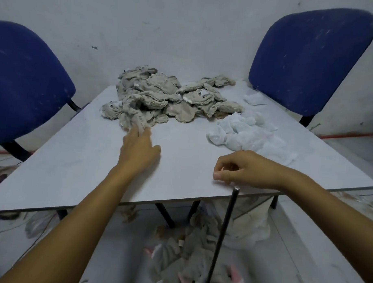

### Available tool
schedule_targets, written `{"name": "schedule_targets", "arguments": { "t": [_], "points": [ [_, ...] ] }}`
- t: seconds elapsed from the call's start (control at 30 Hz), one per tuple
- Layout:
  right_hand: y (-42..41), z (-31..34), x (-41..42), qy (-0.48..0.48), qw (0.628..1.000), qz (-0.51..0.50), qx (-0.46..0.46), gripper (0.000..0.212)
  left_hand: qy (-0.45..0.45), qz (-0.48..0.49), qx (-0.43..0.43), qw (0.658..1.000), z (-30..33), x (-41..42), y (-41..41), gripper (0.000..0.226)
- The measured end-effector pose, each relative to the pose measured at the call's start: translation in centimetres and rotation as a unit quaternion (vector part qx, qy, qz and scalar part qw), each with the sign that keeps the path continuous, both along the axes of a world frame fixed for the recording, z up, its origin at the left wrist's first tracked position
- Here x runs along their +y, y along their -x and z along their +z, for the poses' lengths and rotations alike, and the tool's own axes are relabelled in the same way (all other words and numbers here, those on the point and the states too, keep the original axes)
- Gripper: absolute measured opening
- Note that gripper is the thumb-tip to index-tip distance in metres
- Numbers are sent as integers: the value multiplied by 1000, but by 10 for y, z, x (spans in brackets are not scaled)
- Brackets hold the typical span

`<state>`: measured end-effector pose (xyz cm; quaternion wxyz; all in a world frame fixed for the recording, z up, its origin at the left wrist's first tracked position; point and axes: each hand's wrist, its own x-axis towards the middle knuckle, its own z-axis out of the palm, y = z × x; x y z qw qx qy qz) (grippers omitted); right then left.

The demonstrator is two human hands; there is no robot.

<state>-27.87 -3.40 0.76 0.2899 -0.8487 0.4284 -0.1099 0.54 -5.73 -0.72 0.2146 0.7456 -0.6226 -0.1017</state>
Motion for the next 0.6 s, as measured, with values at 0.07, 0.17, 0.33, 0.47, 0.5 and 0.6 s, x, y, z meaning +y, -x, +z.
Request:
{"name": "schedule_targets", "arguments": {
  "t": [0.07, 0.17, 0.33, 0.47, 0.5, 0.6],
  "points": [
    [-1, -6, -4, 3, 1000, -11, -24, 11, 102, -40, 27, 994, -3, 2, 5, 35],
    [-4, -13, -5, 42, 990, -71, -114, 17, 245, -104, 176, 948, 11, 15, 24, 19],
    [-15, -10, 2, 91, 963, -81, -242, 85, 174, -214, 488, 828, 37, 26, 50, 33],
    [-20, -11, 8, 83, 959, -82, -259, 78, -11, -269, 641, 719, 34, 28, 60, 28],
    [-20, -11, 8, 61, 953, -94, -282, 69, -54, -279, 692, 664, 33, 28, 59, 32],
    [-19, -6, 9, -35, 921, -156, -354, 27, -103, -296, 671, 673, 32, 27, 57, 42]
  ]
}}
